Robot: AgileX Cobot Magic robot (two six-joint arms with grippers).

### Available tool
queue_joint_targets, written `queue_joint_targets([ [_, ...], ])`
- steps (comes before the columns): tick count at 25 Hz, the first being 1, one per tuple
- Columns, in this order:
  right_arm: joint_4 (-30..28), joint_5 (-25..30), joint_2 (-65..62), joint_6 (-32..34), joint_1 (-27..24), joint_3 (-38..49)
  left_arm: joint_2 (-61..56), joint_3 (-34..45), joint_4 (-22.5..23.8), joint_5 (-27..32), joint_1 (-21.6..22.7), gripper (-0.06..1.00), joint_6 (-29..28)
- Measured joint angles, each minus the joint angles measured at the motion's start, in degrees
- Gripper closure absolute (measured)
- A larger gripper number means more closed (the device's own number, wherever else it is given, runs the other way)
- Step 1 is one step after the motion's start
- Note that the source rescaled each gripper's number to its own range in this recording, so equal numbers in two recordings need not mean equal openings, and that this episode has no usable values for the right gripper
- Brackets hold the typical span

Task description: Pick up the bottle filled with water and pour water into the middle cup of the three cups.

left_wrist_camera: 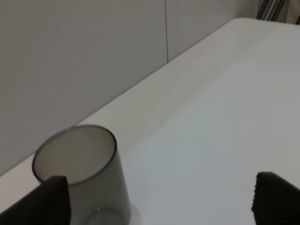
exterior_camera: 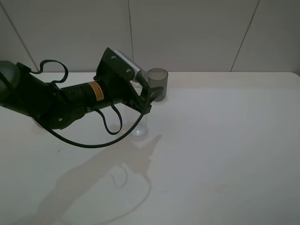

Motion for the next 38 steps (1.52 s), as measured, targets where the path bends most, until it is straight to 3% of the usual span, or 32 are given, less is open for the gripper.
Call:
queue_joint_targets([
  [4,0.00,0.00,0.00,0.00,0.00,0.00,-5.74,0.11,-0.41,2.39,0.00,-0.06,0.52],
  [7,0.00,0.00,0.00,0.00,0.00,0.00,-11.53,0.11,-0.94,8.49,0.00,-0.06,0.93],
  [10,0.00,0.00,0.00,0.00,0.00,0.00,-19.17,0.11,-3.31,19.24,0.14,-0.06,1.52],
  [18,0.00,0.00,0.00,0.00,0.00,0.00,-45.08,0.13,-12.07,62.30,5.24,-0.06,1.46],
  [22,0.00,0.00,0.00,0.00,0.00,0.00,-59.71,0.13,-13.27,79.03,9.21,-0.06,0.25],
  [29,0.00,0.00,0.00,0.00,0.00,0.00,-84.32,0.13,-12.73,97.01,15.33,-0.06,-2.78],
  [38,0.00,0.00,0.00,0.00,0.00,0.00,-99.39,0.13,-12.68,119.24,16.16,-0.06,-2.88],
])
